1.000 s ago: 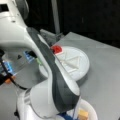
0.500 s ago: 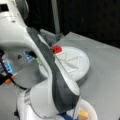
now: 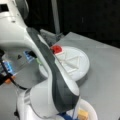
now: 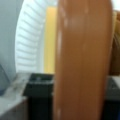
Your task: Ingredient selection for cheeseburger or sandwich
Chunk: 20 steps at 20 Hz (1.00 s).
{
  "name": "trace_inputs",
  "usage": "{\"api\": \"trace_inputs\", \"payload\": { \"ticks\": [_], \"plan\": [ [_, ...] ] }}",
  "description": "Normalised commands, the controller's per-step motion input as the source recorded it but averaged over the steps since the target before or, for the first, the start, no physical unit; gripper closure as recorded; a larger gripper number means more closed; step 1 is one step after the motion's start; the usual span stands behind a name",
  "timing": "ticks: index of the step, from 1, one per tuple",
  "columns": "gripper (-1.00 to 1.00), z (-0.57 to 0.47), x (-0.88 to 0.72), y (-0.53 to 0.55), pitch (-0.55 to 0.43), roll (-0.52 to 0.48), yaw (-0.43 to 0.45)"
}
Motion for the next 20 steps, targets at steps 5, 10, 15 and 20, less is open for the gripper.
{"api": "trace_inputs", "payload": {
  "ticks": [5, 10, 15, 20],
  "plan": [
    [1.0, 0.04, -0.39, 0.41, -0.159, -0.338, -0.184],
    [1.0, 0.04, -0.41, 0.43, -0.16, -0.345, -0.179],
    [-1.0, 0.04, -0.41, 0.41, -0.16, -0.354, -0.171],
    [-1.0, 0.06, -0.38, 0.37, -0.157, -0.352, -0.152]
  ]
}}
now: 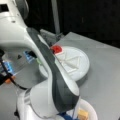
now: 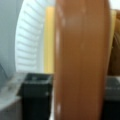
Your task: Ingredient selection for cheeseburger or sandwich
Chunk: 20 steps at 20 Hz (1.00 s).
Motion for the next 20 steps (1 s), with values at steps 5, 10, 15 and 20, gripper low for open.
{"api": "trace_inputs", "payload": {
  "ticks": [5, 10, 15, 20],
  "plan": [
    [-1.0, 0.07, -0.34, 0.3, -0.157, -0.349, -0.131],
    [-1.0, 0.07, -0.3, 0.25, -0.141, -0.328, -0.113],
    [-1.0, 0.15, -0.26, 0.17, -0.087, -0.296, -0.094],
    [-1.0, 0.35, -0.24, 0.2, 0.014, -0.328, -0.165]
  ]
}}
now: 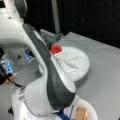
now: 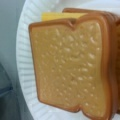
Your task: Ingredient selection for cheeseburger or sandwich
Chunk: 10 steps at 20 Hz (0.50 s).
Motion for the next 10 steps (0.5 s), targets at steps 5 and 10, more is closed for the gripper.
{"api": "trace_inputs", "payload": {
  "ticks": [5, 10],
  "plan": [
    [-1.0, 0.6, -0.23, 0.44, 0.052, -0.504, -0.266],
    [-1.0, 0.53, -0.46, 0.69, 0.028, -0.775, -0.191]
  ]
}}
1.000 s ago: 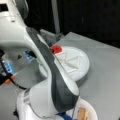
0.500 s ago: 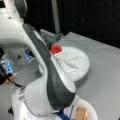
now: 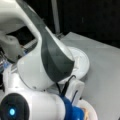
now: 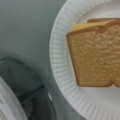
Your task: Ingredient selection for cheeseburger or sandwich
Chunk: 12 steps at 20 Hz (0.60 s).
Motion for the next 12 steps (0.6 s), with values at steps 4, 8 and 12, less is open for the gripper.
{"api": "trace_inputs", "payload": {
  "ticks": [4, 8, 12],
  "plan": [
    [-1.0, 0.22, -0.79, 0.85, -0.037, -0.768, -0.051],
    [-1.0, -0.03, -0.98, 0.89, -0.157, -0.643, -0.061],
    [-1.0, -0.03, -1.0, 0.78, -0.249, -0.535, -0.1]
  ]
}}
